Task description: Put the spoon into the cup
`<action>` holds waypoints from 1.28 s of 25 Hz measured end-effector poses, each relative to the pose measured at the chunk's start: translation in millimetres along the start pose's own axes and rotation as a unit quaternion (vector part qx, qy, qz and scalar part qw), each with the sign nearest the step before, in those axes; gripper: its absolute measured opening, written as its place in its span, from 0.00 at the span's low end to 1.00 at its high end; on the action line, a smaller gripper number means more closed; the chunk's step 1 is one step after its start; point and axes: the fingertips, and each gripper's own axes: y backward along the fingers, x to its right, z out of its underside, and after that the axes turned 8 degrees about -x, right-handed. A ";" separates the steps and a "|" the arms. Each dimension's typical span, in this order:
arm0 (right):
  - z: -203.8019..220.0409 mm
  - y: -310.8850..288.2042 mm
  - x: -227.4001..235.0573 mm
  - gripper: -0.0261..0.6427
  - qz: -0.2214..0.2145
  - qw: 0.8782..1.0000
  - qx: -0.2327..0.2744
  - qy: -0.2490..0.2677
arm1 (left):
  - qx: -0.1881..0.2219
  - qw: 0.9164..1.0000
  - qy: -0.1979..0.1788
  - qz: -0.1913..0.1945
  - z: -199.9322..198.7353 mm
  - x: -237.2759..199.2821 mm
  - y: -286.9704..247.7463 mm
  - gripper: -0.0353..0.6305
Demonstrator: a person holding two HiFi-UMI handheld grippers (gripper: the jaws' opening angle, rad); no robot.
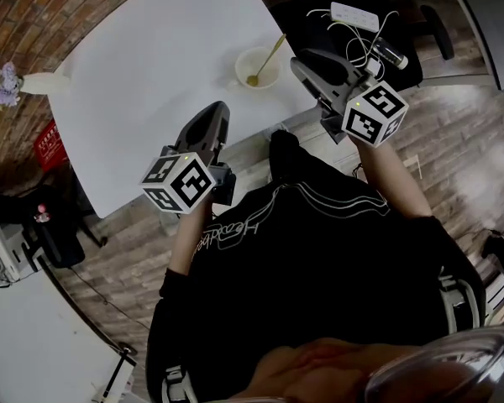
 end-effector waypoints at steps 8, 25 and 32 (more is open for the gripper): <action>-19.7 33.8 -66.1 0.08 -0.055 0.997 0.031 0.033 | 0.027 0.999 -0.039 0.017 -6.7 37.4 35.8 0.06; -42.8 72.7 -170.1 0.03 -0.157 0.986 0.033 0.050 | 0.078 0.987 -0.128 0.055 -26.4 112.8 95.6 0.06; -44.5 72.8 -172.2 0.03 -0.151 0.986 0.035 0.054 | 0.080 0.985 -0.137 0.061 -29.2 120.6 98.3 0.06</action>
